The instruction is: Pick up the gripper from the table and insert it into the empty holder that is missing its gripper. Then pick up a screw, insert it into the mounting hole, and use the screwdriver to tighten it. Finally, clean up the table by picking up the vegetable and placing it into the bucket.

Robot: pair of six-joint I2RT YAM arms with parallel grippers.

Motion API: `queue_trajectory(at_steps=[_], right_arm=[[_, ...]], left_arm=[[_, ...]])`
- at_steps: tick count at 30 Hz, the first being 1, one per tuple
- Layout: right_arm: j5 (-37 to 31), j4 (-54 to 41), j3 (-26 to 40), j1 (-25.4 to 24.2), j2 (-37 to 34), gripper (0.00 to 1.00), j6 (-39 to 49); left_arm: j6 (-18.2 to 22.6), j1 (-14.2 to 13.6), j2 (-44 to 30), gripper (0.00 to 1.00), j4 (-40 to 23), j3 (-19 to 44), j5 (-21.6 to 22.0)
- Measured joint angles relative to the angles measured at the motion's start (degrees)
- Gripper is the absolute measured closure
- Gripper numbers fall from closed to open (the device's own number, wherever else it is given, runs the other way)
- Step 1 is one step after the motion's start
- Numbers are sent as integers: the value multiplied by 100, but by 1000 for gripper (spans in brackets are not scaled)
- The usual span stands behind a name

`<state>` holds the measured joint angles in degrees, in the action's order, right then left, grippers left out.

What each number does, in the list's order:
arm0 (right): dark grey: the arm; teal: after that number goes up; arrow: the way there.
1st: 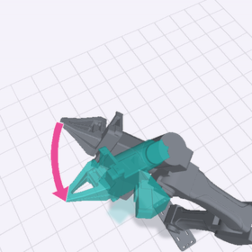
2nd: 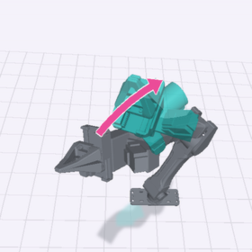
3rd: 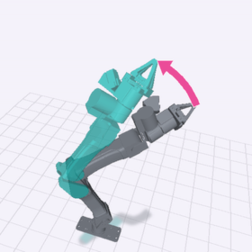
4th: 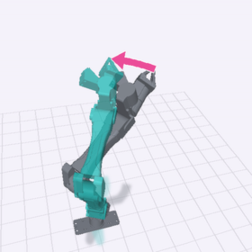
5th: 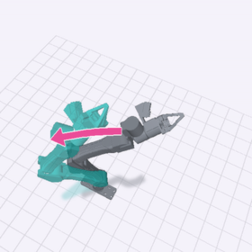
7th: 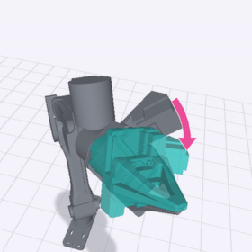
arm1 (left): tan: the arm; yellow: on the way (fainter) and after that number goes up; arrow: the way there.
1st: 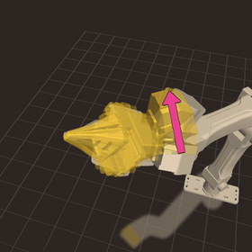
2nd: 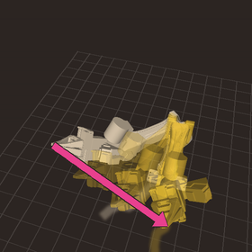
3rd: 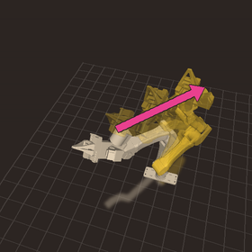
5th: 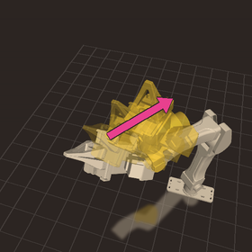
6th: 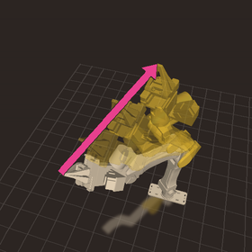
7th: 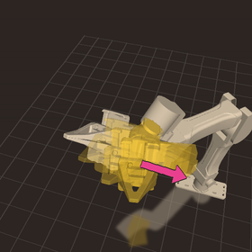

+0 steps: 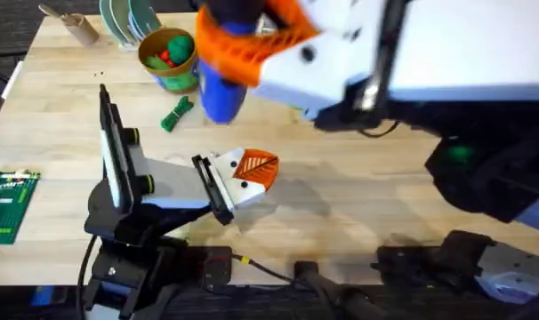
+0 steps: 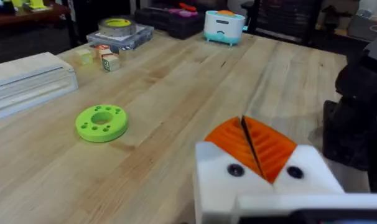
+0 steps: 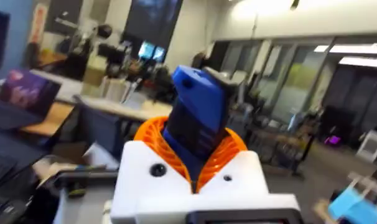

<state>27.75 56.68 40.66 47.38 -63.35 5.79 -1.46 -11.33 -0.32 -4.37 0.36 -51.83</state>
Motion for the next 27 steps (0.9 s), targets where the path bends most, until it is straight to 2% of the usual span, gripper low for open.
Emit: queue_trajectory(at_steps=[5,8,11,16,23,27], right_arm=[[12,60,4,-295,23,973,58],[-1,-386,4,-649,24,973,204],[-234,-1220,11,-1087,6,973,578],[-1021,-2549,11,-1816,-489,973,1980],[-2241,-2711,78,-2636,-1838,973,4384],[-2760,-2712,329,-2908,-2609,973,5485]], left_arm=[[-1,0,2,985,0,0,-1],[-2,0,0,985,-2,0,0],[-2,0,2,985,-2,0,0],[-2,0,2,985,0,0,-1],[-2,0,0,985,-2,0,0],[-2,0,2,985,-2,0,0]])
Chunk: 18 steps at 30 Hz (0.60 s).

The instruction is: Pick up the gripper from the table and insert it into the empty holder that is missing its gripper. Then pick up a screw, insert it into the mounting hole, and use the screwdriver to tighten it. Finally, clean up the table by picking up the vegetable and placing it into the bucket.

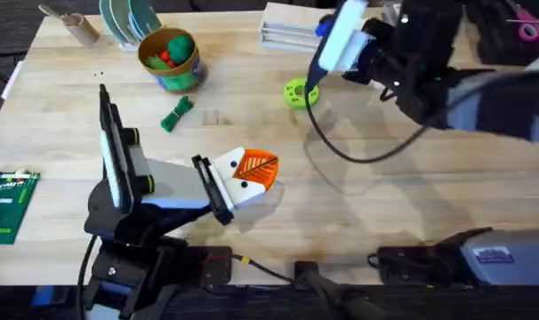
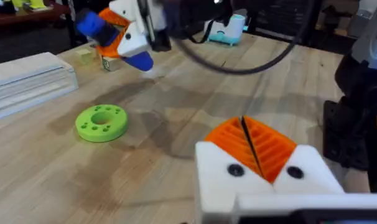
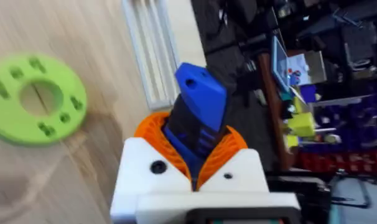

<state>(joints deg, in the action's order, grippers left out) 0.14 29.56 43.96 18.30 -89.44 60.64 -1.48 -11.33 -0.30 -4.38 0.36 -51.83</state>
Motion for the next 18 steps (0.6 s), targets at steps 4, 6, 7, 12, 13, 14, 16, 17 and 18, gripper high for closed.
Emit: queue_trajectory(at_steps=[4,6,7,12,13,14,16,17,18], right_arm=[[-277,-151,214,-71,-555,973,841],[-400,-271,288,-70,-973,973,1202],[-450,-269,293,-67,-1060,973,1294],[-674,-557,367,-69,-1220,888,1501],[-712,-995,392,-69,-1220,493,1539],[-728,-1075,392,-69,-1220,358,1549],[-786,-1114,504,-69,-1175,69,1574],[-789,-1210,558,-69,-1142,26,1572],[-808,-1301,567,-67,-1118,14,1572]], left_arm=[[0,0,-2,985,1,0,-1],[0,0,-1,985,0,0,0],[0,0,-2,985,0,0,-2],[0,0,-1,985,1,0,0],[0,0,-2,985,0,0,-2],[0,0,-2,985,2,0,-2],[0,0,-2,985,0,0,-1],[0,0,-1,985,0,0,0],[0,0,-2,985,0,0,-2]])
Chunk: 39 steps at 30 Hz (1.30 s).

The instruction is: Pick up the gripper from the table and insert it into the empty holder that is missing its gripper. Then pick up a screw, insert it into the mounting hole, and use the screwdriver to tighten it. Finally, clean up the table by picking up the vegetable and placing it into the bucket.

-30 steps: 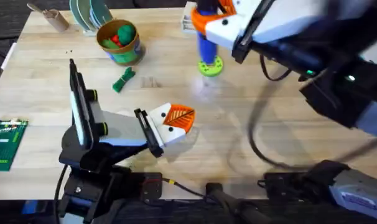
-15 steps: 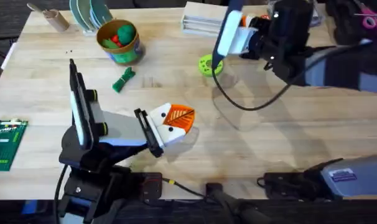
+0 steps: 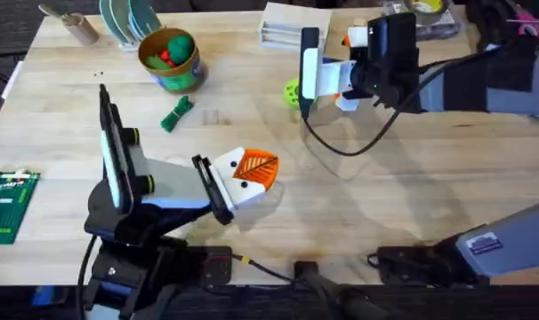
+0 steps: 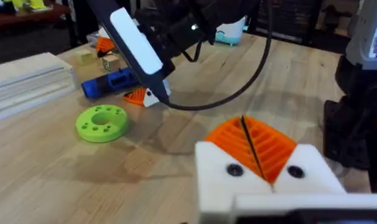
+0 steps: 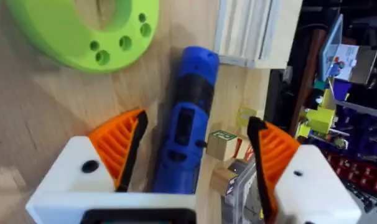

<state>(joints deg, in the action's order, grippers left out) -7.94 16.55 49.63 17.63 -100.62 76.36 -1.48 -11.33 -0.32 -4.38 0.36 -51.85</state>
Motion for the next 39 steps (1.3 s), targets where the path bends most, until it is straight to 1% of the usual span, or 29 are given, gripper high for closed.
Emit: queue_trajectory(at_steps=[1,2,3,4,5,6,7,10,14,15,16,17,19,21,22,24,25,26,30,31,33,37,38,39], right_arm=[[-29,-21,0,12,3,11,-3],[-100,-32,0,37,10,10,-7],[-177,-51,0,73,18,8,-11],[-269,-91,0,129,43,8,-38],[-429,-212,-13,299,166,9,-320],[-458,-223,-24,356,245,9,-520],[-470,-229,-32,405,336,9,-720],[-488,-241,-35,469,721,10,-1580],[-493,-399,-35,468,1407,9,-2940],[-493,-449,-35,470,1577,9,-3242],[-493,-511,-35,470,1761,9,-3578],[-491,-552,-35,470,1901,9,-3832],[-490,-654,-35,470,2183,10,-4358],[-490,-733,-35,470,2414,8,-4787],[-490,-786,-35,470,2529,8,-4985],[-490,-888,-35,474,2720,10,-5306],[-490,-940,-35,479,2800,10,-5436],[-490,-990,-35,493,2866,7,-5564],[-488,-1198,-35,641,3026,9,-6049],[-463,-1245,-35,701,3039,10,-6170],[-327,-1321,-35,814,3039,8,-6343],[191,-1357,-35,1014,3039,7,-6541],[300,-1361,-35,1043,3039,7,-6568],[525,-1377,-35,1071,3039,9,-6615]], left_arm=[[9,0,0,953,2,0,0],[16,0,1,857,1,0,0],[22,0,0,714,0,0,2],[18,0,0,607,0,0,0],[9,0,0,261,0,0,0],[17,0,1,176,-1,0,0],[17,0,1,135,-2,0,0],[17,0,0,98,-1,0,0],[19,0,1,97,-1,0,0],[17,0,0,113,0,0,0],[15,0,0,211,-2,0,0],[16,0,0,345,-1,0,2],[17,0,0,668,2,0,0],[33,0,0,951,4,0,6],[39,0,0,984,4,0,15],[41,0,0,983,4,0,23],[61,0,2,898,4,0,30],[51,0,0,734,5,0,39],[55,0,0,133,7,0,41],[39,0,1,38,4,0,45],[39,0,1,10,5,0,44],[40,0,0,9,22,0,128],[39,0,0,9,31,0,197],[-112,0,0,8,28,16,499]])
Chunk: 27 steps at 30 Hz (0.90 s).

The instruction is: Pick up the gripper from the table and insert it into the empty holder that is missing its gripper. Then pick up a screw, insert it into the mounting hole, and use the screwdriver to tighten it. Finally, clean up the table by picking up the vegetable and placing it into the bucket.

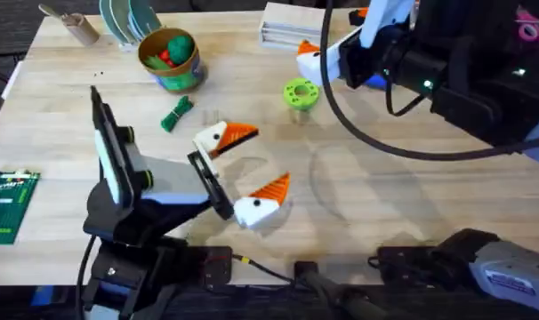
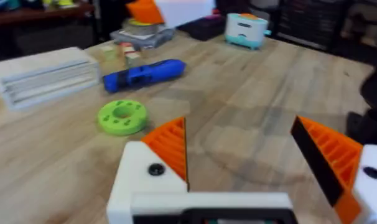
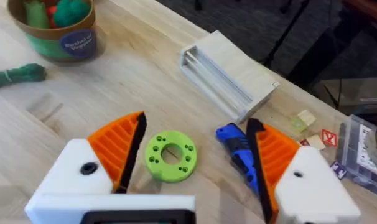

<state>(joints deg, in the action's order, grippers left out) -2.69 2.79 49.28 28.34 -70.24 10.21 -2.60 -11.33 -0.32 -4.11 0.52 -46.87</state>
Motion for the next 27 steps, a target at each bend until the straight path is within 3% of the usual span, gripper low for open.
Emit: queue_trajectory(at_steps=[2,5,10,17,22,27], right_arm=[[73,-13,0,0,0,9,-19],[129,-13,0,0,0,11,-47],[171,-13,0,0,0,8,-82],[198,-15,0,0,0,9,-82],[216,-22,0,0,0,9,-82],[216,-106,0,0,0,9,-82]], left_arm=[[-201,0,1,8,-228,122,343],[-457,0,0,7,-1098,591,1098],[-687,0,-243,7,-2739,1992,2740],[-459,0,-1689,11,-4007,3840,4548],[108,0,-3012,10,-4549,4625,5190],[572,0,-4139,8,-4389,4941,5541]])
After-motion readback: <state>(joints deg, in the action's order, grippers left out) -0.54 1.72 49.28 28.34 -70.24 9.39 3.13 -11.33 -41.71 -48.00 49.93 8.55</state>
